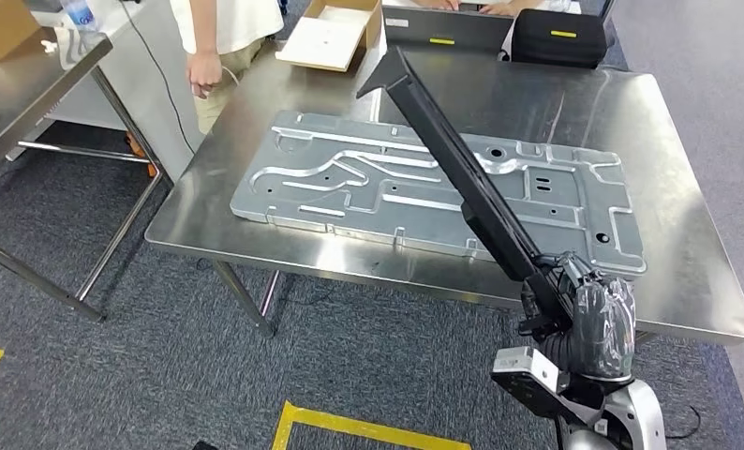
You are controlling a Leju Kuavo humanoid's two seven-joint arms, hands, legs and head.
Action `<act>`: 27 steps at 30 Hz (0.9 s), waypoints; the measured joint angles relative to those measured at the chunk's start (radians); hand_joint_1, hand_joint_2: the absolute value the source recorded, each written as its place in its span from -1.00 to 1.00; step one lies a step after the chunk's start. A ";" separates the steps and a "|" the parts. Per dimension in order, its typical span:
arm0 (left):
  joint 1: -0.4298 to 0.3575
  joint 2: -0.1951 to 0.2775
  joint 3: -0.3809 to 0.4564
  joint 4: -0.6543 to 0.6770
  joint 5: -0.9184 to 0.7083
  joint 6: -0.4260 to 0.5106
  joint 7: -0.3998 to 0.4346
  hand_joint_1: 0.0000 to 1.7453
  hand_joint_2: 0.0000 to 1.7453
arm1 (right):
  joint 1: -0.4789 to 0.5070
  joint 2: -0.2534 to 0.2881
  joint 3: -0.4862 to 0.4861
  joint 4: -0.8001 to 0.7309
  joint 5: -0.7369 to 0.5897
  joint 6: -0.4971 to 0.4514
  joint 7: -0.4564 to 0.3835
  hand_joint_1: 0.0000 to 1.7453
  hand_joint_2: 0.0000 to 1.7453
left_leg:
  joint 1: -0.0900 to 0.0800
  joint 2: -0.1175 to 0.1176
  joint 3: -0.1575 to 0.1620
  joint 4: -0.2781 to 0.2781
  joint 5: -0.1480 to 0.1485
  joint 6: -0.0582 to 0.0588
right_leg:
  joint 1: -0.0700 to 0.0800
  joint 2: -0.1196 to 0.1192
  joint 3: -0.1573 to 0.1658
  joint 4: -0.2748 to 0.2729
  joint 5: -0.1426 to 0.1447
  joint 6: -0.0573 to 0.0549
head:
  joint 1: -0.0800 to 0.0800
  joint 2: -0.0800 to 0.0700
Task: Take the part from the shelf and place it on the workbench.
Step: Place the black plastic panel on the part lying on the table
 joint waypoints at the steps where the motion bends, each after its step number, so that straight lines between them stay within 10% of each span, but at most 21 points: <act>1: 0.001 0.000 0.000 0.000 0.000 0.000 0.000 -1.00 1.00 | -0.001 0.000 -0.001 0.003 0.001 0.001 0.000 1.00 1.00 | 0.000 0.000 -0.036 0.071 -0.031 -0.001 | 0.002 0.000 0.000 0.001 -0.001 -0.004 | 0.000 0.000; 4: 0.004 0.001 0.002 0.000 0.000 -0.002 -0.001 -1.00 1.00 | -0.001 0.000 -0.003 0.012 0.014 0.002 0.002 1.00 1.00 | 0.000 0.000 -0.085 0.150 -0.028 -0.001 | 0.008 0.002 0.003 0.006 -0.007 -0.008 | 0.000 0.000; 8: 0.001 0.002 0.009 0.000 0.001 -0.006 -0.004 -1.00 1.00 | -0.006 0.000 -0.005 0.018 0.070 0.011 0.013 1.00 1.00 | -0.004 0.000 0.014 -0.084 0.092 0.015 | 0.013 0.007 0.006 0.022 -0.021 0.002 | 0.000 0.000; 13: -0.001 0.002 0.015 0.000 -0.002 -0.022 -0.018 -1.00 1.00 | -0.047 -0.020 -0.023 0.040 0.225 0.068 0.035 1.00 1.00 | -0.004 0.000 0.026 -0.120 0.104 0.039 | 0.012 0.007 -0.001 0.037 -0.033 0.028 | 0.000 0.000; 17: -0.005 0.006 0.016 0.000 -0.002 -0.037 -0.037 -1.00 1.00 | -0.105 -0.098 -0.033 0.111 0.308 0.109 0.048 1.00 1.00 | 0.000 0.004 0.025 -0.127 0.111 0.050 | 0.001 0.005 -0.100 0.246 -0.139 0.051 | 0.000 0.000; 19: -0.004 0.009 0.017 0.001 0.000 -0.047 -0.050 -1.00 1.00 | -0.137 -0.153 -0.040 0.173 0.366 0.119 0.061 1.00 1.00 | 0.000 0.004 0.025 -0.126 0.111 0.050 | -0.003 0.005 -0.125 0.290 -0.135 0.056 | 0.000 0.000; 23: -0.006 0.012 0.017 0.003 0.002 -0.060 -0.069 -1.00 1.00 | -0.198 -0.259 -0.042 0.283 0.446 0.134 0.074 1.00 1.00 | -0.002 0.001 0.029 -0.125 0.109 0.044 | -0.005 0.003 -0.017 0.063 -0.017 0.049 | 0.000 0.000; 27: -0.007 0.018 0.017 0.006 0.004 -0.061 -0.083 -1.00 1.00 | -0.248 -0.343 -0.041 0.375 0.455 0.149 0.045 1.00 1.00 | -0.006 0.000 0.025 -0.130 0.112 0.022 | 0.001 0.005 -0.001 0.009 -0.007 0.031 | 0.000 0.000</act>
